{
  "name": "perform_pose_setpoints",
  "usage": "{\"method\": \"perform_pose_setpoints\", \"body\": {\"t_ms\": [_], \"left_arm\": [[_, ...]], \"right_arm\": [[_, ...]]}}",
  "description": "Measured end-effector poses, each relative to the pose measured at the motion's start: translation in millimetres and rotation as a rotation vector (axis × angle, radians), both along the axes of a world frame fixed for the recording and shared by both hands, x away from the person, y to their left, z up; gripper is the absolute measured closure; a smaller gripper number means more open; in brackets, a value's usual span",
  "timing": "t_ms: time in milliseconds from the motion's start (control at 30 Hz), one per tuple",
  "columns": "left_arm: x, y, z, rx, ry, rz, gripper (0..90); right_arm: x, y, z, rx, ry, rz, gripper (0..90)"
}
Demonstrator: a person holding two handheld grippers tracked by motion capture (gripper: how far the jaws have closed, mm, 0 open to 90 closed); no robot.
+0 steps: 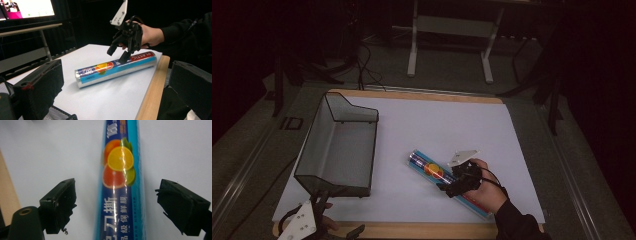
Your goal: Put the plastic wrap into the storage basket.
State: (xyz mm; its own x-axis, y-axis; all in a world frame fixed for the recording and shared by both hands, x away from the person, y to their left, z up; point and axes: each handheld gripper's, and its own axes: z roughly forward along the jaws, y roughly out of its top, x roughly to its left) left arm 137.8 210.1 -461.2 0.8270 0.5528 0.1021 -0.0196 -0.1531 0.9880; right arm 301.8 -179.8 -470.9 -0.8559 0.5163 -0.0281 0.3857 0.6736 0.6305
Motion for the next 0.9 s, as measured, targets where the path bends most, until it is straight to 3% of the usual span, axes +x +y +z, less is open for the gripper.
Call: {"method": "perform_pose_setpoints", "body": {"t_ms": [233, 533, 667, 900], "left_arm": [[0.3, -1.3, -0.5, 0.003, 0.003, -0.005, 0.6], [0.4, -1.2, -0.7, 0.007, 0.005, -0.009, 0.6], [-0.2, -1.2, -0.5, 0.005, 0.003, -0.012, 0.5], [-0.1, -1.1, -0.5, 0.005, 0.003, -0.013, 0.6]], "right_arm": [[9.9, 8.5, -10.5, -0.105, 0.068, -0.002, 17.1], [24.0, 23.7, -19.9, -0.264, 0.188, -0.018, 19.6], [27.2, 30.4, -21.7, -0.328, 0.21, -0.008, 24.8], [36.3, 38.6, -25.1, -0.433, 0.277, -0.022, 22.9]]}}
